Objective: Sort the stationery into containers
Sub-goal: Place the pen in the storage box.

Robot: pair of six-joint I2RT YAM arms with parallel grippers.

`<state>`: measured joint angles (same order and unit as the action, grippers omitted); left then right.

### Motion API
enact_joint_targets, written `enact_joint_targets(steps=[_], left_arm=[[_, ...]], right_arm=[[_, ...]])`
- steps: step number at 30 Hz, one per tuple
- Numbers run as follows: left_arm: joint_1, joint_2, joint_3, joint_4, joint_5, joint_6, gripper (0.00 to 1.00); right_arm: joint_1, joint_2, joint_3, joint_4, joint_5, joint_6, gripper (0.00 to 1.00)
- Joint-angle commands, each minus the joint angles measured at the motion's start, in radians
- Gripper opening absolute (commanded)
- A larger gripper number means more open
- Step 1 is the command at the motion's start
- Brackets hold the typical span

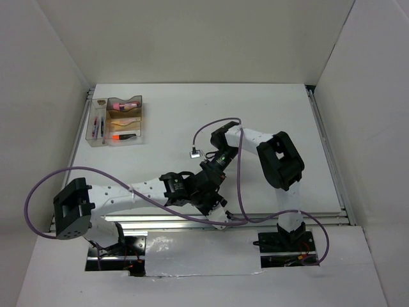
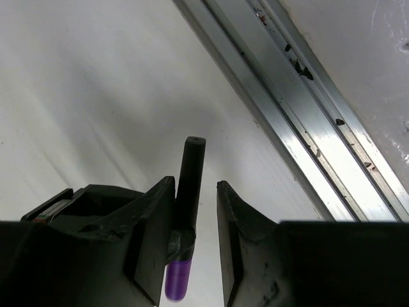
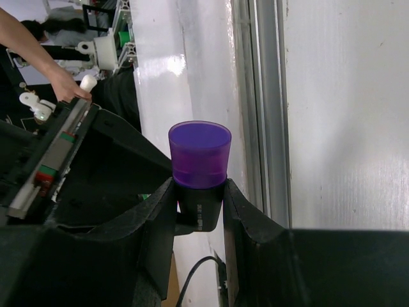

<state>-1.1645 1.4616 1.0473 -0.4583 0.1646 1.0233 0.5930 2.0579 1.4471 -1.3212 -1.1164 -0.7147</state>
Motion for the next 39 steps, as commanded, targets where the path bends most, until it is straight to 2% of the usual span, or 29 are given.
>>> enact_joint_targets(steps=[1, 4, 5, 8, 10, 12, 13, 16, 17, 18, 19, 20, 27, 31, 32, 33, 34, 36, 37, 39], left_arm=[[-0.001, 0.023, 0.01, 0.004, -0.022, 0.018, 0.44], [-0.001, 0.052, 0.026, -0.011, -0.034, 0.015, 0.34], [-0.001, 0.063, 0.036, -0.019, -0.037, 0.014, 0.24], [-0.001, 0.072, 0.036, -0.023, -0.045, 0.014, 0.07], [0.0, 0.065, 0.017, -0.014, -0.05, 0.024, 0.01], [-0.001, 0.059, 0.008, -0.003, -0.056, 0.024, 0.0], [0.0, 0.048, -0.003, -0.003, -0.057, 0.02, 0.0], [0.0, 0.011, -0.018, -0.013, -0.047, 0.008, 0.0], [0.002, -0.001, -0.021, -0.019, -0.034, 0.003, 0.0], [0.0, -0.016, -0.023, -0.031, -0.028, -0.003, 0.0], [0.0, -0.045, -0.029, -0.037, -0.02, -0.008, 0.0], [0.0, -0.058, -0.033, -0.043, -0.007, -0.018, 0.0], [0.023, -0.242, -0.105, -0.057, -0.028, -0.123, 0.0], [0.234, -0.288, -0.089, -0.075, 0.03, -0.151, 0.0], [0.364, -0.276, -0.055, -0.089, 0.051, -0.141, 0.0], [0.435, -0.268, -0.035, -0.098, 0.108, -0.103, 0.0], [0.58, -0.256, -0.012, -0.114, 0.137, -0.082, 0.0], [0.725, -0.192, 0.072, -0.144, 0.203, -0.025, 0.0], [0.847, -0.164, 0.107, -0.166, 0.267, 0.038, 0.0], [0.952, -0.06, 0.218, -0.244, 0.318, 0.114, 0.0]], right_arm=[[0.001, -0.033, 0.012, -0.125, -0.023, 0.003, 0.0], [0.007, -0.039, 0.01, -0.125, -0.023, 0.001, 0.0], [0.01, -0.045, 0.006, -0.125, -0.022, 0.001, 0.0], [0.018, -0.054, 0.004, -0.125, -0.017, -0.002, 0.0], [0.022, -0.067, 0.004, -0.125, -0.013, 0.0, 0.0], [0.025, -0.076, 0.002, -0.125, -0.008, 0.0, 0.0], [0.024, -0.081, 0.002, -0.125, 0.0, 0.001, 0.05], [0.001, -0.087, 0.001, -0.125, 0.004, 0.014, 0.28], [-0.01, -0.084, 0.001, -0.125, 0.003, 0.014, 0.48], [-0.021, -0.081, 0.006, -0.124, 0.003, 0.02, 0.59], [-0.05, -0.078, 0.009, -0.125, 0.001, 0.023, 0.74], [-0.064, -0.076, 0.012, -0.125, -0.005, 0.023, 1.0], [-0.237, -0.145, 0.064, -0.124, -0.033, 0.004, 1.0], [-0.392, -0.191, 0.084, -0.124, -0.033, -0.005, 1.0], [-0.442, -0.2, 0.087, -0.124, -0.033, -0.005, 1.0], [-0.464, -0.205, 0.088, -0.124, -0.019, -0.002, 1.0], [-0.478, -0.208, 0.087, -0.124, -0.01, -0.003, 1.0], [-0.519, -0.22, 0.072, -0.124, 0.006, -0.014, 1.0], [-0.527, -0.225, 0.065, -0.122, 0.012, -0.017, 1.0], [-0.539, -0.234, 0.041, -0.124, 0.027, -0.026, 1.0]])
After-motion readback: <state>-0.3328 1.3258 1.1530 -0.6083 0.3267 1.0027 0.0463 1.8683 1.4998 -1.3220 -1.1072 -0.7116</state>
